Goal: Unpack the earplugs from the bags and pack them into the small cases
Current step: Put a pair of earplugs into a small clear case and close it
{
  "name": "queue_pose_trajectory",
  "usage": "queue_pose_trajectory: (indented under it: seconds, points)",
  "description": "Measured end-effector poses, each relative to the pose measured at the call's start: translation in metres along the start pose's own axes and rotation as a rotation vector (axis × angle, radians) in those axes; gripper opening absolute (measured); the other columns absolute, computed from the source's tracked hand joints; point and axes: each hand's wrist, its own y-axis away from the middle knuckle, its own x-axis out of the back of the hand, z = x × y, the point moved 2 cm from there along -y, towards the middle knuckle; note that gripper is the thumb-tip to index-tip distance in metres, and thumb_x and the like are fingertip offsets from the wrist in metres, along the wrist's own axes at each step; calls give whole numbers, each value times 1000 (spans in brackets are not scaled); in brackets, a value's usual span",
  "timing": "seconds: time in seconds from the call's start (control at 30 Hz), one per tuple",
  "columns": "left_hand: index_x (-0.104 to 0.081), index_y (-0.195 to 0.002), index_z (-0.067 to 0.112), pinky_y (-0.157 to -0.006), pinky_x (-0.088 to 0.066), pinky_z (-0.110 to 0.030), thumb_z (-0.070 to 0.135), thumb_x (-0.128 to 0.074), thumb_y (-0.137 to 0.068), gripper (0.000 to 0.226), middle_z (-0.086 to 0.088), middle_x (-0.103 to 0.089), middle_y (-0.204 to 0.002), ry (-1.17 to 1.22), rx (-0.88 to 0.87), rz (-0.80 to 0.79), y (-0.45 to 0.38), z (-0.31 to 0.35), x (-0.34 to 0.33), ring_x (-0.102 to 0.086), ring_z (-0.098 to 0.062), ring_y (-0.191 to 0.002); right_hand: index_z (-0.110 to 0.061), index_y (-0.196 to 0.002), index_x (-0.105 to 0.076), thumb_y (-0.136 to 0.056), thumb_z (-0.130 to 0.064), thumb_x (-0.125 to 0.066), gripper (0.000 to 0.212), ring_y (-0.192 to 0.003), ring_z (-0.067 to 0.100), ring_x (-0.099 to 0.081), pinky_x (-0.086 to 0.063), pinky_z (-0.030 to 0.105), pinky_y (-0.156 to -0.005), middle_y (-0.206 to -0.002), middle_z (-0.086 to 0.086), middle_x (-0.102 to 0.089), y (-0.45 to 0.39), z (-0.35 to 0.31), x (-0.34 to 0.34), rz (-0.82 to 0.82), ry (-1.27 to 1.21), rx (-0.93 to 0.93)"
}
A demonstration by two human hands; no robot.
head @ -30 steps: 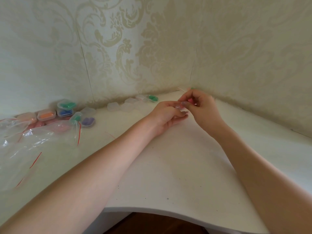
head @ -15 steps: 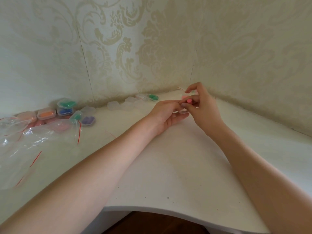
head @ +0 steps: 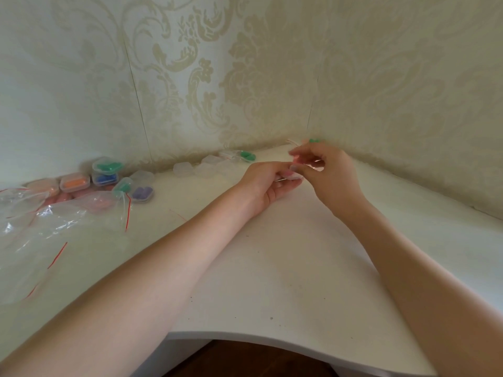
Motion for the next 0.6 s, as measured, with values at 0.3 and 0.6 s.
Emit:
queue_pose_trajectory:
  seconds: [0.3,0.6]
  points:
    - [-62,-91,-6,-66,-58,-30,-6,-38,-90,24,-18,-65,-87,70,17,39,5,2,-1,-64,-25,-74,-21,-79,-73,-79,-15,-69,7,-76,5,-61,-32,59,-105,-74,-16,-68,-2,5,-5,-63,58,75]
    - [-61,-91,-8,-65,-57,-32,-11,-35,-88,26,-19,-58,-89,98,25,50,6,3,-1,-61,-27,-78,-18,-112,-64,-98,-15,-43,25,-82,1,-57,-40,14,-70,-94,-10,-63,-4,0,9,236,-27,-108]
